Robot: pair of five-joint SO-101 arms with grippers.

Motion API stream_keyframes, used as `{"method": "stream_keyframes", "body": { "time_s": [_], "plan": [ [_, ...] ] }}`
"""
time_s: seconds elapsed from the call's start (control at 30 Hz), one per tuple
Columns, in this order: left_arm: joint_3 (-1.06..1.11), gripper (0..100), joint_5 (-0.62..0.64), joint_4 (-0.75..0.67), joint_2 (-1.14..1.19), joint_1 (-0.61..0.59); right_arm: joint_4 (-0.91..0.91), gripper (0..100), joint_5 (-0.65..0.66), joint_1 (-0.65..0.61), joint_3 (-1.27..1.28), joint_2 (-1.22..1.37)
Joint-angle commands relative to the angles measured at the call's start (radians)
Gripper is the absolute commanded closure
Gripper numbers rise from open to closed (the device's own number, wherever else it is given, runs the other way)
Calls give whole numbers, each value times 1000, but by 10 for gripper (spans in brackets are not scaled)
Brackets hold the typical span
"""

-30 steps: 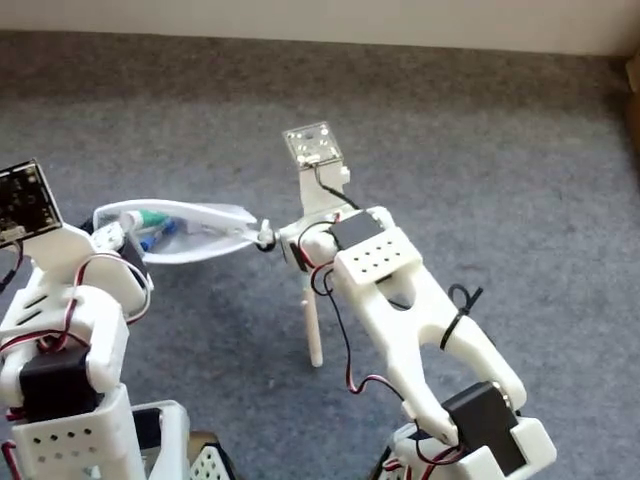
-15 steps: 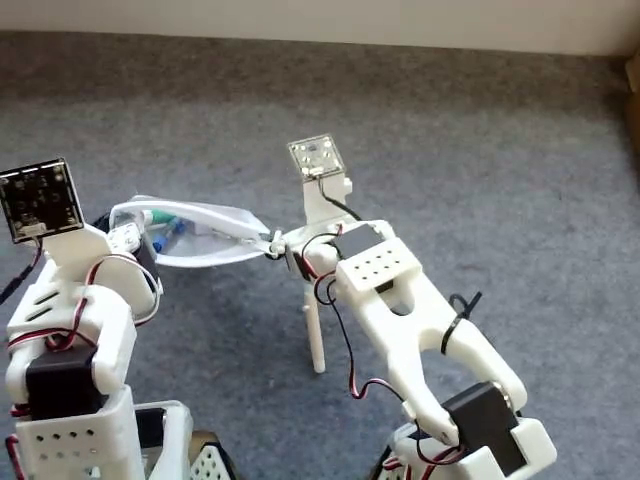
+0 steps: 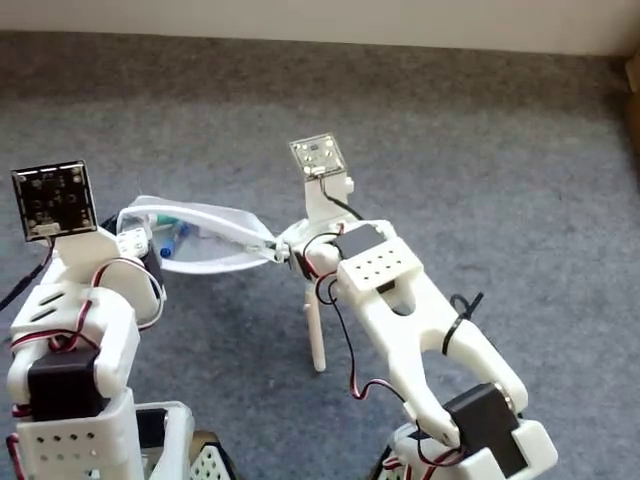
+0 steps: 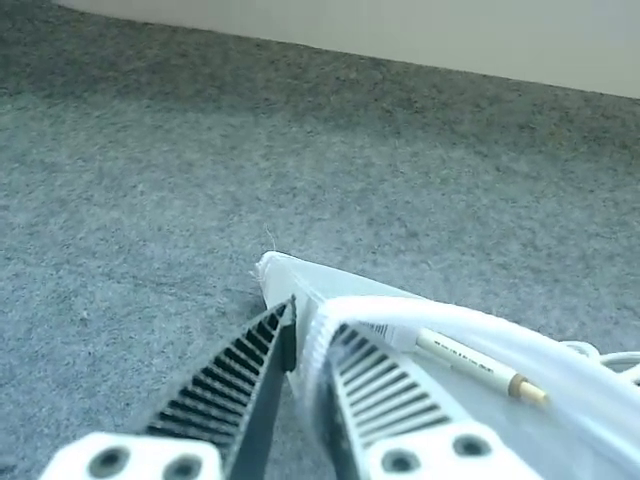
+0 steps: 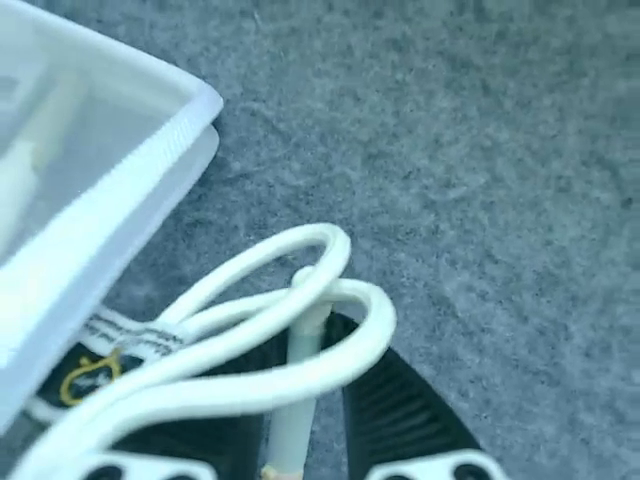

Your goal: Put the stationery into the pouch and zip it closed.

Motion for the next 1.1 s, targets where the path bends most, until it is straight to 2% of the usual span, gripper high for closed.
{"method": "stream_keyframes", "body": {
  "time_s": [0.0,0.53,1.07],
  "plan": [
    [-18,986,-8,2,-25,27,5,994,9,5,22,-145],
    [-10,986,78,-6,-25,-162,7,994,11,5,177,-573],
    [-8,984,75,-5,-25,-168,8,994,9,-24,220,-1053]
  ]
}}
